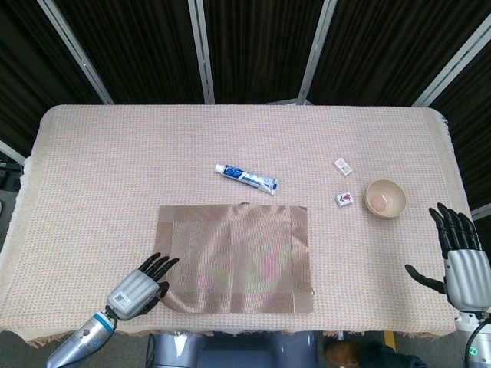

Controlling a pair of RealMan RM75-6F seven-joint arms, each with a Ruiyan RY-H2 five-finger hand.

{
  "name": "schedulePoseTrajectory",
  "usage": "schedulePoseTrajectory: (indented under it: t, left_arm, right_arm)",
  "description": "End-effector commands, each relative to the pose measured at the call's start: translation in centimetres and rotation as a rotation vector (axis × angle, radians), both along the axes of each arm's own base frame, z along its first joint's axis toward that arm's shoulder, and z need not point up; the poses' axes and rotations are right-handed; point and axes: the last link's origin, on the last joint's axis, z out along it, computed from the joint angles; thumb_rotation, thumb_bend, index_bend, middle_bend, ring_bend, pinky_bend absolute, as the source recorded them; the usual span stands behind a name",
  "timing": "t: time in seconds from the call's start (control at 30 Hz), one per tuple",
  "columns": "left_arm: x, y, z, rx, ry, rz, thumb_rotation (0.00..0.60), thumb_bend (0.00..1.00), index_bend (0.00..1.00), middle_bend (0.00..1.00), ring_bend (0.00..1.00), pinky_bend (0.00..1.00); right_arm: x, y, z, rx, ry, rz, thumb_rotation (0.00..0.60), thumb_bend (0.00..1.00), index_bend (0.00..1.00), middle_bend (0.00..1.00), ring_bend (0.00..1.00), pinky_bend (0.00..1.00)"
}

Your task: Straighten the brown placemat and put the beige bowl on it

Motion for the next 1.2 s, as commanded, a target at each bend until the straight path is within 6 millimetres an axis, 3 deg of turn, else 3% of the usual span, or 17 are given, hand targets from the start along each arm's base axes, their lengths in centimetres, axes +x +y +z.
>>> schedulePoseTrajectory:
  t: [0.03,0.1,0.17,0.3,0.5,0.63,0.77,0.93,1.2]
  left_arm:
    - [-0.2,-0.2,0.1,-0.008,0.001,0.013,0.6,0.24,0.39,0.0,0.0,0.0]
    - [-0.3,-0.4,0.1,-0.027,-0.008,0.024,0.6,0.02,0.07,0.0,0.0,0.0]
    - [-0.2,-0.6,0.2,-0.052,-0.037,0.039,0.6,0.0,0.0,0.0,0.0,0.0]
    - [0.1,-0.7,1.2,-0.065,-0.096,0.053,0.6,0.0,0.0,0.0,0.0,0.0]
    - [0.3,-0.2,4.4,0.024,-0.146,0.051,0.6,0.0,0.0,0.0,0.0,0.0]
    - [0.5,0.8,7.6,0.164,-0.198,0.057,0.6,0.0,0.0,0.0,0.0,0.0]
    - [-0.1,2.5,11.3,0.428,-0.176,0.053,0.6,0.0,0.0,0.0,0.0,0.0]
    - [-0.6,3.4,14.2,0.651,-0.182,0.146,0.6,0.0,0.0,0.0,0.0,0.0]
    - [-1.6,4.4,15.9,0.697,-0.191,0.2,0.6,0.0,0.0,0.0,0.0,0.0]
  right_arm:
    - [0.0,0.0,0.0,0.0,-0.001,0.001,0.6,0.0,0.0,0.0,0.0,0.0]
    - [0.1,0.0,0.0,0.001,0.0,0.003,0.6,0.0,0.0,0.0,0.0,0.0]
    - [0.1,0.0,0.0,0.001,0.001,0.005,0.6,0.0,0.0,0.0,0.0,0.0]
    - [0.1,0.1,-0.1,0.004,0.004,0.004,0.6,0.0,0.0,0.0,0.0,0.0]
    - [-0.1,0.0,-0.3,0.016,0.013,-0.003,0.6,0.0,0.0,0.0,0.0,0.0]
    - [-0.3,-0.1,-0.8,0.034,0.029,-0.02,0.6,0.0,0.0,0.0,0.0,0.0]
    - [-0.8,-0.7,-1.5,0.066,0.059,-0.043,0.6,0.0,0.0,0.0,0.0,0.0]
    - [-1.6,-2.7,-2.6,0.16,0.098,-0.086,0.6,0.0,0.0,0.0,0.0,0.0]
    - [-2.3,-8.3,-4.5,0.31,0.122,-0.143,0.6,0.0,0.03,0.0,0.0,0.0]
